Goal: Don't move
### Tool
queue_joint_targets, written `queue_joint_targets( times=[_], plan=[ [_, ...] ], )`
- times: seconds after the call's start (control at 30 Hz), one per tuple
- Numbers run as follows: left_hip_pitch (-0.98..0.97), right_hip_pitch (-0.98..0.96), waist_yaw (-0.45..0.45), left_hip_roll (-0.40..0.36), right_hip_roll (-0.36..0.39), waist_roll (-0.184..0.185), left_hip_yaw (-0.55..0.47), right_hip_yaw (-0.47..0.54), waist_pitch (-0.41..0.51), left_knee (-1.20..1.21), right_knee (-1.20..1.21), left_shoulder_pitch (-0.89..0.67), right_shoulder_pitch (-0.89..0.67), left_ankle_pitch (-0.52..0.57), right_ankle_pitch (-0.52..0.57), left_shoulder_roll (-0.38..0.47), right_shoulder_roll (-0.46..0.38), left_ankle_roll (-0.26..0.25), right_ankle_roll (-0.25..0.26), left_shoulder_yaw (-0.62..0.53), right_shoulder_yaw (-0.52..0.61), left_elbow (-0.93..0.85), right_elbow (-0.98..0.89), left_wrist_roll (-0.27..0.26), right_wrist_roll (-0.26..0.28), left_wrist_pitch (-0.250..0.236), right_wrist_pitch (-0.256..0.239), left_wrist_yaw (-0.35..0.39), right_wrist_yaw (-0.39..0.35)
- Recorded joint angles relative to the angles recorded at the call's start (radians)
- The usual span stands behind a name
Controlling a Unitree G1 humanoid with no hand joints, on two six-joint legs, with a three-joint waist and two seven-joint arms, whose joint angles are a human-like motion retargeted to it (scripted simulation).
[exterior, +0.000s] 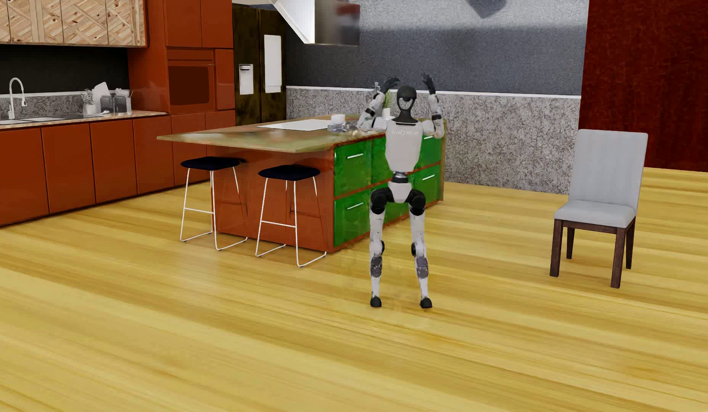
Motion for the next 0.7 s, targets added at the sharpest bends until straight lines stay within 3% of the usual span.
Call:
queue_joint_targets(
  times=[0.6, 0.7],
  plan=[
    [-0.001, 0.0, -0.007, 0.007, 0.008, 0.004, 0.0, 0.0, -0.001, -0.005, -0.005, 0.036, 0.078, -0.032, 0.0, 0.003, -0.011, 0.0, 0.0, 0.008, -0.02, 0.008, 0.019, 0.0, 0.0, 0.0, 0.0, 0.0, 0.0],
    [0.001, 0.001, -0.003, 0.01, 0.012, 0.006, 0.0, 0.0, -0.001, -0.007, -0.008, 0.1, 0.17, -0.028, 0.004, 0.008, -0.037, 0.0, 0.0, -0.052, 0.05, -0.009, 0.049, 0.0, 0.0, 0.0, 0.0, 0.0, 0.0]
  ],
)
